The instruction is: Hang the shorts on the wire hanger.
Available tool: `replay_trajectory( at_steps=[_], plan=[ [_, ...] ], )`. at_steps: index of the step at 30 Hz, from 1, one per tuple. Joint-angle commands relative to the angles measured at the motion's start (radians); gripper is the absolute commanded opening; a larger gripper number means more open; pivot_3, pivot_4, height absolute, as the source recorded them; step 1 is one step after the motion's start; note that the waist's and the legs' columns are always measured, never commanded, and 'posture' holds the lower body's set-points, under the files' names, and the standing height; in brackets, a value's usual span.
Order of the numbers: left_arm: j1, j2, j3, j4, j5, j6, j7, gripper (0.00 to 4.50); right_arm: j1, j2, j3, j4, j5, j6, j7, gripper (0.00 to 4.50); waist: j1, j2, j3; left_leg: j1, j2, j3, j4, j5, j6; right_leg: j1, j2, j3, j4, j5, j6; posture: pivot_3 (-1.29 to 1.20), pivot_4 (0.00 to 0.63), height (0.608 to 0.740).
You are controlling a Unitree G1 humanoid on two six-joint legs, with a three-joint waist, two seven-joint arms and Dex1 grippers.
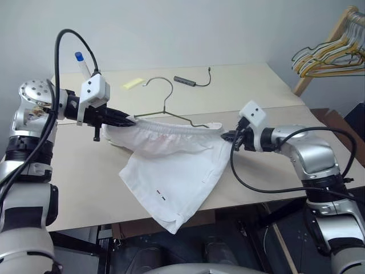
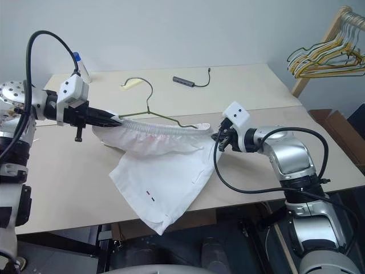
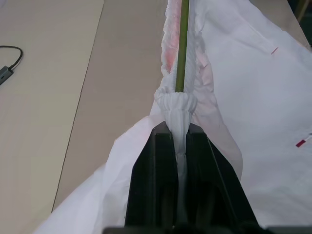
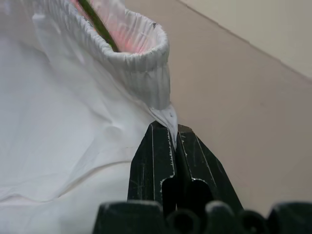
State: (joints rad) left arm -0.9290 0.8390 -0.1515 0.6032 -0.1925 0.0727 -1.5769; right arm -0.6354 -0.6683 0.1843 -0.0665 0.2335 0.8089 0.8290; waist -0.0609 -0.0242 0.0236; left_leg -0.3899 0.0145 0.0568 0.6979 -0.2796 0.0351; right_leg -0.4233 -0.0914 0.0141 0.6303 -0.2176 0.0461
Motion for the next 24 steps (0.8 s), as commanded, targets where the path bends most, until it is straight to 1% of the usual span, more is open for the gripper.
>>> replay_trajectory(
  at_steps=[1,3,5,10,14,20,23,24],
  plan=[
    [-0.047,0.012,0.006,-0.024,0.033,0.006,0.013,0.00,-0.110,-0.033,0.013,-0.129,-0.004,0.023,0.031,0.04,-0.006,0.000,0.000,0.000,0.000,0.000,0.000,0.000,0.000,0.000,0.000,0.000,0.000,0.000,0.000,-0.03,0.000,0.740],
    [-0.069,-0.001,-0.001,-0.010,0.054,0.004,0.022,0.00,-0.162,-0.043,0.036,-0.144,-0.013,0.044,0.042,0.04,-0.007,0.000,0.000,0.001,0.000,0.000,0.000,0.000,0.000,0.000,0.000,0.001,0.000,0.000,0.000,-0.03,0.000,0.740],
    [-0.090,-0.017,-0.001,0.007,0.070,-0.003,0.039,0.00,-0.205,-0.067,0.081,-0.144,-0.058,0.031,0.049,0.04,-0.006,0.000,0.000,0.001,0.000,0.000,0.000,0.000,0.000,0.000,0.000,0.000,0.000,0.000,0.000,-0.04,0.000,0.740],
    [-0.112,-0.045,0.019,0.011,0.070,-0.012,0.075,0.00,-0.265,-0.100,0.151,-0.153,-0.099,0.022,0.096,0.04,0.000,0.000,0.000,0.000,0.000,0.001,0.000,-0.001,0.001,0.000,-0.001,0.000,0.000,0.000,0.000,-0.04,0.000,0.740],
    [-0.115,-0.062,0.046,0.007,0.038,0.006,0.078,0.00,-0.287,-0.080,0.160,-0.135,-0.099,0.047,0.097,0.04,-0.002,0.000,0.000,-0.001,0.000,0.001,0.001,-0.001,0.001,-0.001,0.000,0.000,0.000,0.000,0.000,-0.04,0.000,0.740],
    [-0.073,-0.045,0.054,-0.034,0.031,0.002,0.059,0.00,-0.276,-0.055,0.136,-0.116,-0.120,-0.004,0.063,0.04,-0.007,0.000,0.000,-0.001,0.000,0.001,0.001,-0.001,0.001,0.000,0.000,0.000,0.000,0.000,0.000,-0.04,0.000,0.740],
    [-0.065,-0.047,0.060,-0.041,0.026,0.003,0.062,0.00,-0.276,-0.056,0.132,-0.119,-0.120,-0.022,0.071,0.72,-0.007,0.000,0.000,0.000,0.000,0.001,0.001,-0.001,0.001,0.000,0.000,0.000,0.000,0.000,0.000,-0.04,0.000,0.740],
    [-0.060,-0.048,0.063,-0.048,0.019,0.001,0.058,0.00,-0.277,-0.051,0.127,-0.115,-0.119,-0.028,0.067,1.03,-0.007,0.000,0.000,-0.001,0.000,0.001,0.001,-0.001,0.001,0.000,0.000,0.000,0.000,0.000,0.000,-0.04,0.000,0.740]
  ],
)
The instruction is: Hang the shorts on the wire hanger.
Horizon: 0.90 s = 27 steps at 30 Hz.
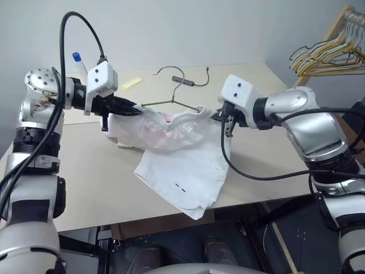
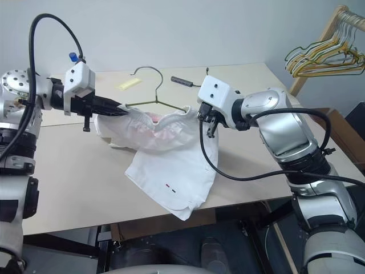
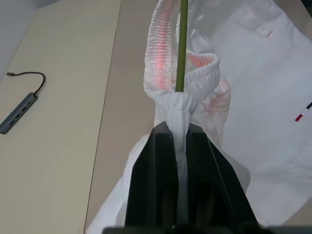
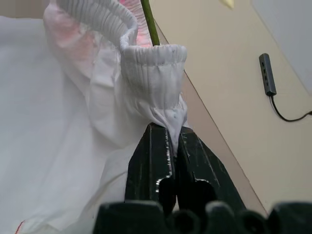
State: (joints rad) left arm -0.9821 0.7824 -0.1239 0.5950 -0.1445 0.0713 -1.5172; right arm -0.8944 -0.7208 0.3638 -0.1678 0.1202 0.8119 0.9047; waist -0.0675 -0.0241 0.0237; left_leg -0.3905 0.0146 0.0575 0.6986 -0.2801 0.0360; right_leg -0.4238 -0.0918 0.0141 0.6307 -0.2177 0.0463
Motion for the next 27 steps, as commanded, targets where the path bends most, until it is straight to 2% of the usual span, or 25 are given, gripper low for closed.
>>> replay_trajectory(
  at_steps=[1,6,12,21,24,27],
  plan=[
    [-0.005,0.008,0.040,-0.047,-0.036,0.007,-0.007,0.00,-0.019,0.007,-0.056,-0.008,-0.005,-0.039,-0.012,1.35,0.000,0.000,0.000,0.000,0.000,0.000,0.000,0.000,0.000,0.000,0.000,0.000,0.000,0.000,0.000,-0.04,0.000,0.740],
    [-0.003,0.009,0.048,-0.066,-0.050,0.030,-0.015,0.00,0.001,0.002,-0.045,0.005,-0.005,-0.088,0.022,3.09,0.000,0.000,0.000,0.000,0.000,0.000,0.000,0.000,0.000,0.000,0.000,0.000,0.000,0.000,0.000,-0.04,0.000,0.740],
    [0.010,0.017,0.054,-0.086,-0.059,0.028,-0.042,0.00,0.019,0.032,-0.060,0.046,0.009,-0.122,0.028,3.09,0.000,0.000,0.000,0.000,0.000,0.000,0.000,0.000,0.000,0.000,0.000,0.000,0.000,0.000,0.000,-0.03,0.000,0.740],
    [0.012,0.014,0.063,-0.114,-0.083,0.031,-0.061,0.00,0.008,0.076,-0.147,0.082,0.159,-0.069,0.117,3.09,0.001,0.000,0.000,0.000,0.000,0.000,0.000,0.000,0.000,0.001,0.000,0.000,0.000,0.000,0.000,-0.02,0.000,0.740],
    [0.015,0.017,0.064,-0.116,-0.088,0.013,-0.073,0.00,-0.001,0.086,-0.160,0.097,0.184,-0.048,0.127,2.51,0.001,0.000,0.000,0.001,0.000,0.000,0.000,0.000,0.000,0.001,0.000,0.000,0.000,0.000,0.000,-0.02,0.000,0.740],
    [0.018,0.014,0.069,-0.115,-0.098,0.009,-0.082,0.00,0.006,0.081,-0.152,0.094,0.186,-0.053,0.133,1.56,0.001,0.000,0.000,0.000,0.000,0.000,0.000,0.000,0.000,0.001,0.000,0.000,0.001,0.000,0.000,-0.02,0.000,0.740]
  ],
)
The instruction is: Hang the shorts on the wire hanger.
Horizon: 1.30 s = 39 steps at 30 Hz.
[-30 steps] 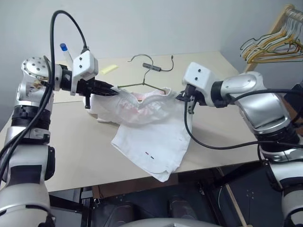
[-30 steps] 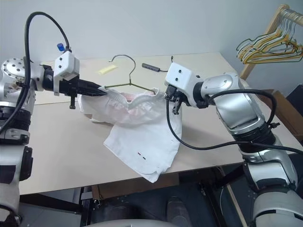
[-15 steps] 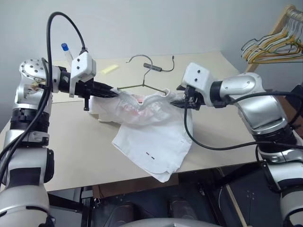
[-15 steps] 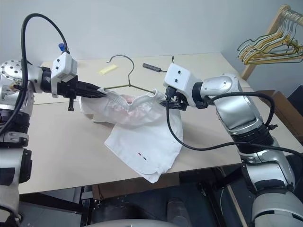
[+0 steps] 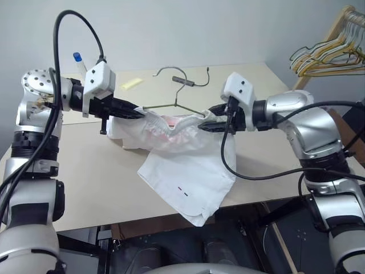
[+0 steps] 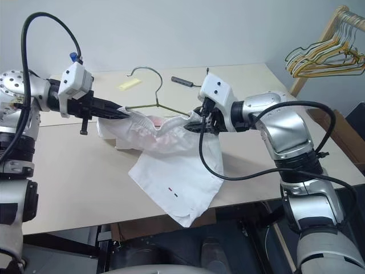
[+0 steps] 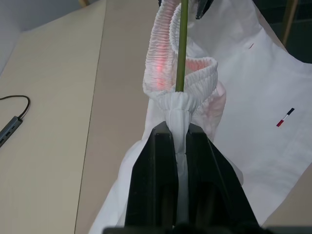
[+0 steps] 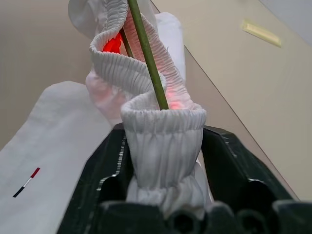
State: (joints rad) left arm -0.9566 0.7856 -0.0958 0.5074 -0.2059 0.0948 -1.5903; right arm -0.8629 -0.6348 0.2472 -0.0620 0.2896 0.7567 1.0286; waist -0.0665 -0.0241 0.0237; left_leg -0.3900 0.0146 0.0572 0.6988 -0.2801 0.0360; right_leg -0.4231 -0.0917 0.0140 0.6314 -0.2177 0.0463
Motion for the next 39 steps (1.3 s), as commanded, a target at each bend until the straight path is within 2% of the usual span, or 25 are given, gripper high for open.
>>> replay_trajectory(
  at_steps=[1,4,5,7,16,21,24,27,33,39],
  plan=[
    [-0.005,0.013,0.036,-0.025,-0.029,-0.024,-0.008,0.00,-0.025,-0.004,-0.036,-0.012,0.020,0.003,0.009,1.23,0.000,0.000,0.000,0.000,0.000,0.000,0.000,0.000,0.000,0.000,0.000,0.000,0.000,0.000,0.000,-0.02,0.000,0.740],
    [-0.001,0.014,0.032,-0.010,-0.022,-0.040,-0.007,0.00,-0.024,0.001,-0.050,-0.018,0.035,0.010,0.007,0.28,0.000,0.000,0.000,0.000,0.000,0.000,0.000,0.000,0.000,0.000,0.000,0.000,0.000,0.000,0.000,-0.02,0.000,0.740],
    [-0.001,0.012,0.034,-0.002,-0.028,-0.043,-0.013,0.00,-0.023,0.000,-0.050,-0.019,0.036,0.011,0.005,0.13,0.000,0.000,0.000,0.000,0.000,0.000,0.000,0.000,0.000,0.000,0.000,0.000,0.000,0.000,0.000,-0.02,0.000,0.740],
    [-0.005,0.005,0.038,0.020,-0.041,-0.039,-0.017,0.00,-0.017,-0.005,-0.045,-0.023,0.031,0.007,0.001,0.11,0.000,0.000,0.000,0.000,0.000,0.000,0.000,0.000,0.000,0.000,0.000,0.000,0.000,0.000,0.000,-0.03,0.000,0.740],
    [-0.043,-0.045,0.083,0.119,-0.032,-0.123,0.079,2.85,0.013,-0.019,-0.063,-0.046,0.036,0.038,-0.037,0.10,0.001,0.000,0.000,0.000,0.000,0.000,0.000,0.000,0.000,0.000,0.000,0.000,0.000,0.000,0.000,-0.05,0.000,0.740],
    [-0.148,-0.066,0.166,0.253,-0.007,-0.218,0.324,4.48,0.087,-0.046,-0.111,-0.061,0.024,0.067,-0.111,0.10,0.004,0.000,0.000,0.000,0.000,-0.001,0.001,0.000,0.000,0.000,0.000,0.000,-0.001,0.000,0.000,-0.06,0.000,0.740],
    [-0.198,-0.066,0.229,0.302,-0.044,-0.209,0.384,4.50,0.139,-0.055,-0.165,-0.087,0.033,0.125,-0.177,0.09,0.003,0.000,0.000,-0.001,0.000,-0.001,0.001,0.000,0.000,0.000,-0.001,-0.001,-0.001,0.000,0.000,-0.07,0.000,0.740],
    [-0.171,-0.074,0.252,0.261,-0.062,-0.173,0.404,4.50,0.167,-0.064,-0.214,-0.110,0.000,0.236,-0.300,0.09,-0.003,0.000,0.000,0.000,0.000,0.000,0.000,0.000,0.000,0.000,-0.001,0.000,0.000,0.000,0.000,-0.09,0.000,0.740],
    [0.024,-0.124,0.303,-0.034,-0.251,0.026,0.331,4.50,0.221,-0.062,-0.425,-0.221,0.009,0.539,-0.480,0.09,-0.006,0.000,0.000,0.000,0.000,0.000,0.001,0.000,0.000,0.000,-0.001,0.000,0.001,0.000,0.000,-0.14,0.000,0.740],
    [0.154,-0.175,0.331,-0.244,-0.391,0.162,0.354,4.50,0.223,-0.114,-0.519,-0.192,-0.082,0.719,-0.643,0.09,-0.016,0.000,-0.001,0.000,0.000,0.000,0.001,0.000,0.000,0.000,-0.002,0.001,-0.002,0.000,0.000,-0.18,0.000,0.740]
  ],
)
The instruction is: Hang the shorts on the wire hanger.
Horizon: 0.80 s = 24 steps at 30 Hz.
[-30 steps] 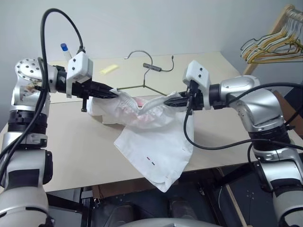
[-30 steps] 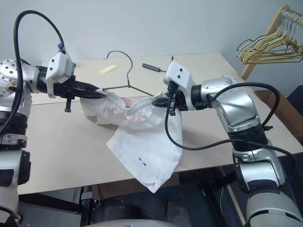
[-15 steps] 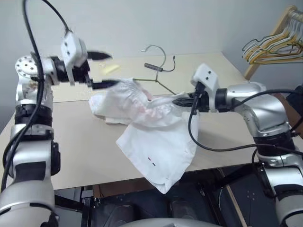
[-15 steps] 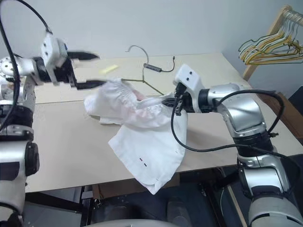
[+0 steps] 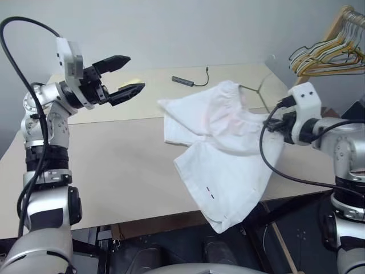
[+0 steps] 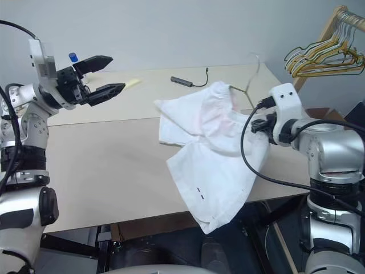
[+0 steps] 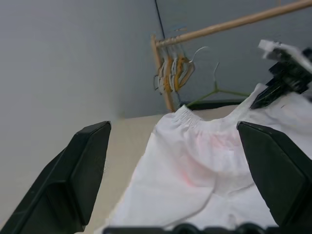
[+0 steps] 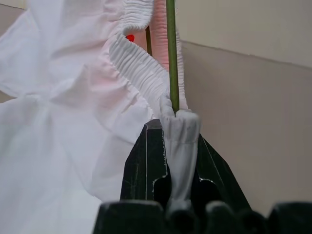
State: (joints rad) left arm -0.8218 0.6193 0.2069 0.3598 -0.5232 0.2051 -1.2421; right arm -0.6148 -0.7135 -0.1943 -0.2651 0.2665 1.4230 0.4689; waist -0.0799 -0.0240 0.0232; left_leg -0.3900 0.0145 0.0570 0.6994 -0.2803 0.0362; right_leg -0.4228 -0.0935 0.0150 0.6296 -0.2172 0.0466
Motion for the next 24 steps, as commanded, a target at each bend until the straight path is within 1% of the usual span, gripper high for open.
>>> replay_trajectory(
  at_steps=[1,3,4,6,7,9,11,13,16,17,20,24],
  plan=[
    [0.035,-0.012,0.031,-0.121,-0.094,0.071,0.002,4.50,-0.031,-0.043,-0.084,0.028,-0.075,0.066,-0.108,0.09,-0.008,0.001,-0.001,0.000,0.000,0.000,0.000,0.000,0.000,0.000,0.000,0.000,0.000,0.000,0.000,-0.19,0.000,0.740],
    [0.065,-0.016,0.036,-0.167,-0.136,0.105,-0.013,4.50,-0.044,-0.044,-0.097,0.064,-0.113,0.067,-0.167,0.09,-0.019,0.002,-0.001,0.001,0.000,0.000,0.000,0.000,0.000,0.001,0.000,0.000,-0.001,0.000,0.000,-0.19,0.000,0.740],
    [0.077,-0.027,0.037,-0.192,-0.152,0.117,-0.001,4.50,-0.060,-0.034,-0.095,0.096,-0.149,0.066,-0.219,0.09,-0.024,0.003,-0.002,0.001,0.000,0.000,0.000,0.000,0.000,0.001,0.000,0.000,0.000,0.000,0.000,-0.20,0.000,0.740],
    [0.088,-0.053,0.041,-0.236,-0.182,0.139,0.033,4.50,-0.101,0.013,-0.129,0.152,-0.209,0.057,-0.320,0.09,-0.044,0.003,-0.002,0.002,0.000,0.000,0.000,0.000,0.000,0.001,0.000,0.001,0.000,0.000,0.000,-0.20,0.000,0.740],
    [0.091,-0.066,0.043,-0.258,-0.199,0.150,0.048,4.50,-0.109,0.025,-0.100,0.183,-0.267,0.028,-0.397,0.09,-0.049,0.003,-0.002,0.002,0.000,0.000,0.000,0.000,0.000,0.001,0.000,0.002,0.000,0.000,0.000,-0.20,0.000,0.740],
    [0.103,-0.087,0.041,-0.306,-0.228,0.172,0.069,4.50,-0.149,0.082,-0.136,0.232,-0.329,-0.011,-0.511,0.09,-0.067,0.003,-0.002,0.002,0.000,0.000,-0.001,0.000,0.000,0.002,0.000,0.002,0.000,0.000,0.000,-0.19,0.000,0.740],
    [0.118,-0.104,0.034,-0.345,-0.245,0.187,0.092,4.50,-0.180,0.130,-0.178,0.269,-0.373,-0.113,-0.617,0.09,-0.082,0.004,-0.003,0.002,0.000,0.000,-0.002,0.000,0.000,0.001,0.000,0.004,0.000,0.000,0.000,-0.19,0.000,0.740],
    [0.129,-0.122,0.028,-0.373,-0.246,0.192,0.125,4.50,-0.203,0.147,-0.187,0.312,-0.410,-0.191,-0.694,0.09,-0.096,0.006,-0.003,0.002,-0.001,0.000,-0.002,0.000,0.000,0.001,0.000,0.005,0.000,0.000,0.000,-0.19,0.000,0.740],
    [0.143,-0.129,0.009,-0.410,-0.239,0.204,0.149,4.50,-0.274,0.193,-0.296,0.395,-0.405,-0.289,-0.811,0.09,-0.106,0.007,-0.004,0.004,-0.001,0.000,-0.002,0.000,0.000,0.002,0.000,0.005,0.000,0.000,0.000,-0.18,0.000,0.740],
    [0.151,-0.125,0.002,-0.420,-0.238,0.208,0.145,4.50,-0.298,0.200,-0.329,0.425,-0.400,-0.326,-0.846,0.09,-0.108,0.007,-0.004,0.005,-0.001,0.000,-0.003,0.000,0.000,0.003,0.000,0.006,0.000,0.000,0.000,-0.17,0.000,0.740],
    [0.163,-0.116,-0.007,-0.436,-0.233,0.219,0.146,4.50,-0.355,0.189,-0.373,0.522,-0.395,-0.413,-0.911,0.09,-0.117,0.008,-0.004,0.006,-0.001,0.000,-0.004,0.000,0.000,0.003,0.001,0.007,0.000,0.000,0.000,-0.17,0.000,0.740],
    [0.177,-0.101,-0.024,-0.454,-0.215,0.226,0.158,4.50,-0.457,0.115,-0.394,0.748,-0.362,-0.506,-0.916,0.09,-0.126,0.008,-0.004,0.006,-0.002,0.001,-0.004,0.000,0.000,0.004,0.000,0.008,-0.001,0.000,0.001,-0.16,0.000,0.740]
  ],
)
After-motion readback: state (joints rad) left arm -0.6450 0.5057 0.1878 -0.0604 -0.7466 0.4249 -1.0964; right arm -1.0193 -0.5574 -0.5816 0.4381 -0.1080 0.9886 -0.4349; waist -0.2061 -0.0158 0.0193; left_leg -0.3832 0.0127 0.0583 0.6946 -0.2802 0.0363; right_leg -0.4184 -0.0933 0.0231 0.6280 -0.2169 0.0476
